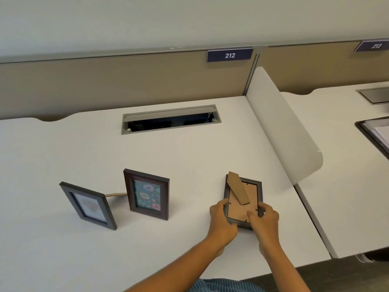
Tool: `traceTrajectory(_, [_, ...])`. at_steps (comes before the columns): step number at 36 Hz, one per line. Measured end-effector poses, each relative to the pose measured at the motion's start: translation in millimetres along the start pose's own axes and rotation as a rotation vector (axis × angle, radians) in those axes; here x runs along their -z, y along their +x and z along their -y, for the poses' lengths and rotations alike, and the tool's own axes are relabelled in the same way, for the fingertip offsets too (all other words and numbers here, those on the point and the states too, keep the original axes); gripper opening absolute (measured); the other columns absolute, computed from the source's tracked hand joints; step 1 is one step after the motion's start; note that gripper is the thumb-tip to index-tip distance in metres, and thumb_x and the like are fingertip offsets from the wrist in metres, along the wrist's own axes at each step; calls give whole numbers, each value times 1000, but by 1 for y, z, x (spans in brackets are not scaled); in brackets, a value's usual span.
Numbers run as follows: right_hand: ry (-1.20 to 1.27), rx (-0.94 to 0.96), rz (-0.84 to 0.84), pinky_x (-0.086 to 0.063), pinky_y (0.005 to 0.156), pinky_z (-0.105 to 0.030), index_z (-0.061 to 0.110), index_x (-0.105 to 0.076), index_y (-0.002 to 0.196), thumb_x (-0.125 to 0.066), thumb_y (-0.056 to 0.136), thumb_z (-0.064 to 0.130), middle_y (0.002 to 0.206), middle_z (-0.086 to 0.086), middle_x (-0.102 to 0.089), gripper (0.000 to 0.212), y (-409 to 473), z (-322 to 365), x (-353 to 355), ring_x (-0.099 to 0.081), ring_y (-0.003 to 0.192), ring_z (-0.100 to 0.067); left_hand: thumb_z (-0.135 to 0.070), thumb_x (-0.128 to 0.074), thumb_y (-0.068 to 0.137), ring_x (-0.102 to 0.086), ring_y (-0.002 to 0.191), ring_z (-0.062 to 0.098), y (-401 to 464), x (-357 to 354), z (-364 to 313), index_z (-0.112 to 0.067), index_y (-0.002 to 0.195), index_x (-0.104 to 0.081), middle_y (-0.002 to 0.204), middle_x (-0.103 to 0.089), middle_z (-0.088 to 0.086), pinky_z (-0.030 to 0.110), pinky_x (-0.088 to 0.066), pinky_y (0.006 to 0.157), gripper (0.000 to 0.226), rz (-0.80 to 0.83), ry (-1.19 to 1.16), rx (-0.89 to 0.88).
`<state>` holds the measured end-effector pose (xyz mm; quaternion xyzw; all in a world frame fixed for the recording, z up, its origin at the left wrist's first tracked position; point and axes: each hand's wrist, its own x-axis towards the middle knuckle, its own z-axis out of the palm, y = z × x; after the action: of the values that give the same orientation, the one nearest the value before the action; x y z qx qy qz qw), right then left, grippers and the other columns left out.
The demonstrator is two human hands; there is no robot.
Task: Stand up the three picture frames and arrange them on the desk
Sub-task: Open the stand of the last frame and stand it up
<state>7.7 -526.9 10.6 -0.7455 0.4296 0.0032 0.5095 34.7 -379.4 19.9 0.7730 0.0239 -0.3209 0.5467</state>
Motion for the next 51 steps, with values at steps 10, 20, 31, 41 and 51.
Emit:
traceTrajectory(10, [-96, 235, 11, -54, 105, -42, 10, -63, 142, -81, 97, 34, 143, -10, -55, 54, -13, 19, 20, -58, 130, -30, -5, -79, 87, -55, 120, 13, -6, 21, -10, -19, 143, -57, 134, -47, -2, -8, -37, 87, 61, -131, 222, -206])
traceTrajectory(20, [-43, 497, 62, -58, 83, -12, 18, -72, 124, -94, 77, 43, 116, 6, -73, 57, -26, 44, 43, -74, 102, -9, -9, -75, 91, -72, 85, 7, -20, 58, -59, -27, 106, -79, 95, -77, -13, 14, -57, 82, 24, -181, 151, -349])
traceTrajectory(31, [95, 476, 67, -59, 60, -15, 23, -75, 97, -73, 93, 45, 84, 16, -78, 22, -41, 88, 65, -73, 83, -5, -45, -68, 95, -75, 76, 8, -44, 100, -119, -14, 92, -74, 81, -79, -4, 19, -56, 60, 32, -181, 28, -246])
traceTrajectory(41, [284, 296, 334, -63, 72, -27, 12, -77, 101, -53, 91, 58, 89, 0, -85, 53, -81, 119, 62, -84, 87, -22, -48, -58, 100, -75, 84, 13, -56, 126, -148, -16, 98, -72, 93, -80, 3, 21, -53, 69, 35, -154, -251, -167])
traceTrajectory(51, [382, 135, 430, -62, 101, -58, 20, -77, 120, -45, 90, 69, 108, -6, -86, 65, -97, 129, 56, -84, 100, -30, -48, -56, 100, -73, 84, 11, -63, 130, -149, -15, 107, -71, 95, -80, 1, 15, -50, 62, 37, -161, -245, -199])
